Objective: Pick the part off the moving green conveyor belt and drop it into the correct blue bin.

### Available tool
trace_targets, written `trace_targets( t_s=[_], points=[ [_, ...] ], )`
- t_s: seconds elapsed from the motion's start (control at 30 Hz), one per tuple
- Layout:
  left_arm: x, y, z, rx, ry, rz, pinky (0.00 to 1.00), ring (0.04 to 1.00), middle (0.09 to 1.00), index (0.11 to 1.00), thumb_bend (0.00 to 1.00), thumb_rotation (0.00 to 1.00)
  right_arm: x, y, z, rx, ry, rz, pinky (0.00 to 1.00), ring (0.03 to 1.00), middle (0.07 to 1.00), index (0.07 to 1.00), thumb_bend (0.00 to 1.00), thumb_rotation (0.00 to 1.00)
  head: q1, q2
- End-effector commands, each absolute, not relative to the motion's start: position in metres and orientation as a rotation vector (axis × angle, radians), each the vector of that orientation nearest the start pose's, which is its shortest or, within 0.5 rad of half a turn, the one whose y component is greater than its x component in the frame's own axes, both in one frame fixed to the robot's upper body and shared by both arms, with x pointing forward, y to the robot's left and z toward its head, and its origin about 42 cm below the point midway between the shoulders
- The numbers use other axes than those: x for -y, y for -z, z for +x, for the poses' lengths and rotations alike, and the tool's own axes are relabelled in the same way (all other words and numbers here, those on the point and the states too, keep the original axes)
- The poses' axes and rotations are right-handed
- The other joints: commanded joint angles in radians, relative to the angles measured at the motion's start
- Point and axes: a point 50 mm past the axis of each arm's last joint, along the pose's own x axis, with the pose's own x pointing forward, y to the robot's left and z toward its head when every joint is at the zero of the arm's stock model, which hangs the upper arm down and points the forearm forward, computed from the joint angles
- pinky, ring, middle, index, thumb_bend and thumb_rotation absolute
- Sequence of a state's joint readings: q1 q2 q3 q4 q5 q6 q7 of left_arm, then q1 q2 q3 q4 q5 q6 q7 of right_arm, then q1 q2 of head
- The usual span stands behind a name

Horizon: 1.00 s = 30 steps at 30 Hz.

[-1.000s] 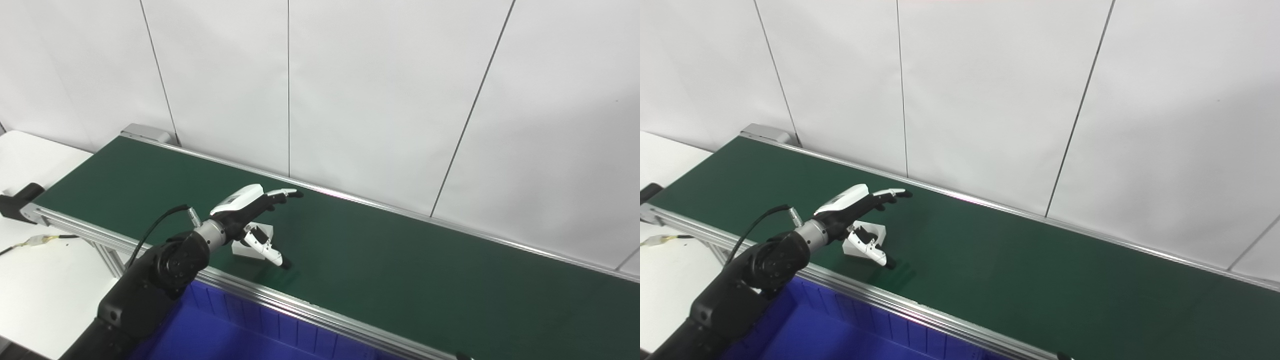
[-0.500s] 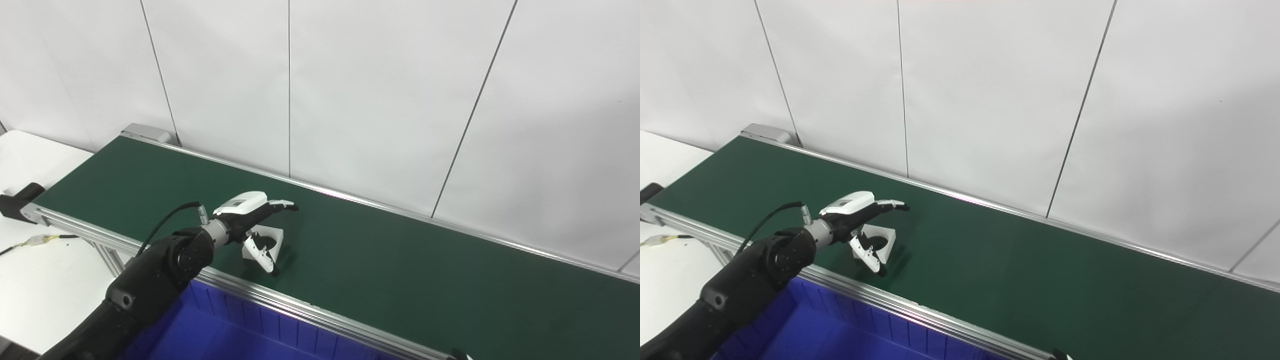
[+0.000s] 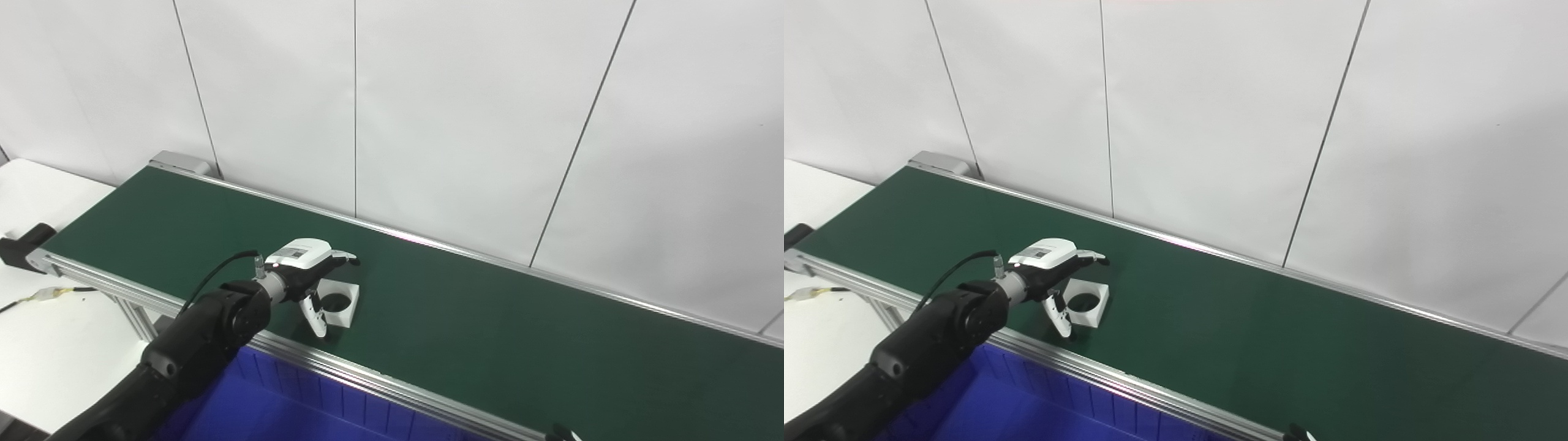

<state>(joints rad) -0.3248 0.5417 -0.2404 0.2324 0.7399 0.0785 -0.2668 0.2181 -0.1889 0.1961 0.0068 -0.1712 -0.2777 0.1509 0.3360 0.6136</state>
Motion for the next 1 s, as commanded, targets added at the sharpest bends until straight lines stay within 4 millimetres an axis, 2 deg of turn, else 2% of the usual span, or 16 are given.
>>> trace_targets(
  t_s=[0.0,0.13,0.17,0.23,0.3,0.43,0.7,0.73,0.77,0.8,0.83,0.87,0.93,0.97],
  points=[
    [-0.336,-0.158,0.392,-0.105,0.237,1.357,0.88,0.892,0.905,0.896,0.84,0.04,0.217,-0.065,0.2,0.122,-0.371,-0.302,0.83,0.859,0.869,0.912,0.88,0.24,0.0,-0.001],
    [-0.331,-0.152,0.394,-0.1,0.224,1.367,0.84,0.874,0.891,0.884,0.8,0.02,0.215,-0.067,0.199,0.124,-0.364,-0.288,0.83,0.859,0.868,0.908,0.88,0.22,-0.004,0.003],
    [-0.326,-0.148,0.395,-0.085,0.202,1.35,0.79,0.833,0.86,0.857,0.79,0.01,0.215,-0.067,0.199,0.122,-0.361,-0.287,0.83,0.859,0.868,0.907,0.88,0.22,-0.006,0.004],
    [-0.319,-0.141,0.397,-0.067,0.168,1.322,0.75,0.809,0.842,0.842,0.79,0.0,0.215,-0.068,0.198,0.12,-0.356,-0.288,0.83,0.858,0.867,0.907,0.88,0.22,-0.009,0.006],
    [-0.313,-0.135,0.398,-0.056,0.137,1.3,0.69,0.762,0.801,0.81,0.73,0.0,0.214,-0.069,0.197,0.124,-0.354,-0.293,0.83,0.857,0.867,0.908,0.87,0.23,-0.011,0.009],
    [-0.303,-0.127,0.399,-0.022,0.089,1.245,0.61,0.705,0.754,0.764,0.68,0.0,0.215,-0.071,0.195,0.12,-0.352,-0.294,0.82,0.857,0.868,0.911,0.87,0.24,-0.011,0.016],
    [-0.286,-0.116,0.404,-0.002,0.108,1.115,0.6,0.684,0.739,0.729,0.7,0.03,0.215,-0.074,0.194,0.116,-0.344,-0.292,0.82,0.858,0.869,0.915,0.88,0.28,-0.019,0.026],
    [-0.283,-0.113,0.404,0.007,0.107,1.107,0.59,0.668,0.719,0.716,0.69,0.02,0.215,-0.074,0.193,0.116,-0.343,-0.291,0.82,0.859,0.869,0.915,0.88,0.28,-0.019,0.028],
    [-0.28,-0.111,0.404,0.013,0.108,1.104,0.55,0.617,0.662,0.678,0.67,0.01,0.215,-0.073,0.193,0.116,-0.341,-0.291,0.82,0.861,0.869,0.916,0.88,0.28,-0.019,0.028],
    [-0.278,-0.109,0.404,0.01,0.112,1.103,0.55,0.611,0.656,0.673,0.67,0.0,0.215,-0.074,0.193,0.114,-0.339,-0.292,0.82,0.862,0.869,0.916,0.88,0.28,-0.018,0.03],
    [-0.277,-0.109,0.404,0.001,0.119,1.103,0.52,0.584,0.631,0.587,0.59,0.02,0.215,-0.074,0.193,0.113,-0.337,-0.291,0.82,0.861,0.869,0.916,0.88,0.28,-0.018,0.03],
    [-0.276,-0.108,0.404,-0.006,0.127,1.106,0.5,0.564,0.613,0.542,0.55,0.03,0.215,-0.074,0.193,0.114,-0.336,-0.289,0.82,0.861,0.869,0.915,0.88,0.28,-0.018,0.03],
    [-0.274,-0.107,0.405,-0.025,0.15,1.121,0.45,0.515,0.496,0.525,0.52,0.01,0.215,-0.074,0.193,0.117,-0.334,-0.288,0.82,0.861,0.87,0.915,0.88,0.28,-0.018,0.031],
    [-0.274,-0.107,0.405,-0.033,0.162,1.129,0.44,0.505,0.481,0.521,0.52,0.0,0.215,-0.073,0.193,0.118,-0.332,-0.289,0.82,0.861,0.87,0.915,0.88,0.28,-0.018,0.03]
  ],
)
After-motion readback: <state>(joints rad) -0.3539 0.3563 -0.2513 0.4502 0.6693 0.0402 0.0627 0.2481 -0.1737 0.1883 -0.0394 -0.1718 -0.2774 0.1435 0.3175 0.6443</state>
